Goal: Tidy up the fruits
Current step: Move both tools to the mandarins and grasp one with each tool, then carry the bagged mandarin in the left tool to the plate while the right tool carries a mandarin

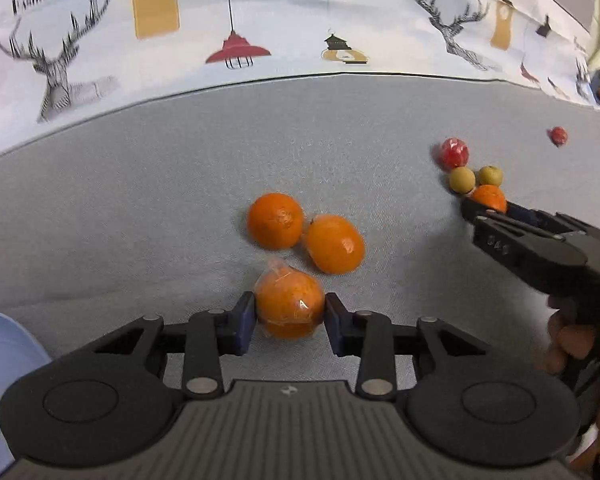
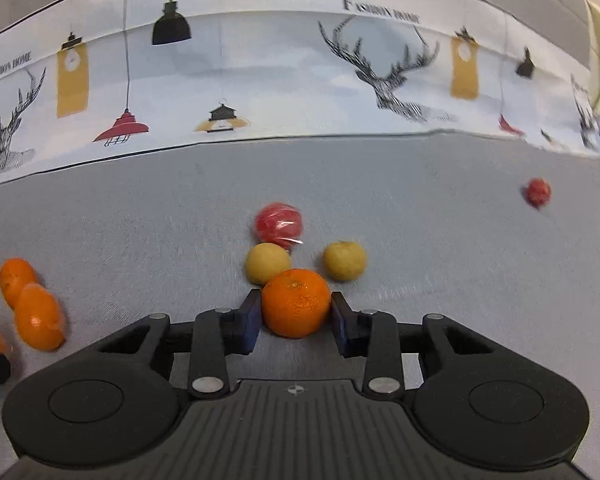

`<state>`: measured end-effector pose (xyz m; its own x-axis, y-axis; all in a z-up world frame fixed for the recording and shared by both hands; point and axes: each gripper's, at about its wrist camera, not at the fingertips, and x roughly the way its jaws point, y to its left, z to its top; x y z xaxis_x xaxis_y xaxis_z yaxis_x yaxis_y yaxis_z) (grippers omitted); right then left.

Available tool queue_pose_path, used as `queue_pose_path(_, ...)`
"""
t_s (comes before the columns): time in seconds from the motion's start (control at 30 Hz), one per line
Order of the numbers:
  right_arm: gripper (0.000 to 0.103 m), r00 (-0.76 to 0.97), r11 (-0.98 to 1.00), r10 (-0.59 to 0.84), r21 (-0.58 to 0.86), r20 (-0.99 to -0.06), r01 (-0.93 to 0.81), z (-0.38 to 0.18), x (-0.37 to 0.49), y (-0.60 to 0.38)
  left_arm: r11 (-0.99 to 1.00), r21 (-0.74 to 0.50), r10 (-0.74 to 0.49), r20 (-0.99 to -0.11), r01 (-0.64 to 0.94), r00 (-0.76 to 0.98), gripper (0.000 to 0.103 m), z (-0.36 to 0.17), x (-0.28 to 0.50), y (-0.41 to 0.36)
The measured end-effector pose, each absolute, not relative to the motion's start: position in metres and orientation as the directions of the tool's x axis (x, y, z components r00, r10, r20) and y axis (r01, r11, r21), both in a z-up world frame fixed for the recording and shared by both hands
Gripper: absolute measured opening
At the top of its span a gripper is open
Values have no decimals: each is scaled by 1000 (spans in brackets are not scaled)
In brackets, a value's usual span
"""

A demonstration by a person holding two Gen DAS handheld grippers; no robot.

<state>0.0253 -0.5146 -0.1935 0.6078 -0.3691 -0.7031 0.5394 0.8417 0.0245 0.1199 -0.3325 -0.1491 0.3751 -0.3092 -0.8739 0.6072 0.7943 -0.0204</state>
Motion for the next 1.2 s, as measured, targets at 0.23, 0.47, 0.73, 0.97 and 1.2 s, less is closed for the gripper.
queue_pose_path(0.23,37,627,818,-361,89,-690,568,-147,-18,-493,798,-4,-316,-854,602,412,40,-106,93,-292)
queue_pose_path(0.47,37,735,876,-305,125,-606,467,-73,-68,-423,828,6,-295,-845,561,445,41,-38,41,-206)
queue_pose_path(0.73,37,824,940,-66,241,-563,240,-13,-110,-310,888,74,-203,-822,453,532,41,11,-11,-98)
queue_pose_path(0.97,37,814,969,76,236,-576,77,9,-140,-222,918,48,-194,-812,394,551,41,22,-48,-27)
queue_pose_path(1.2,37,787,981,106,193,-608,17,14,-160,-172,922,17,-216,-806,387,551,40,18,-67,2)
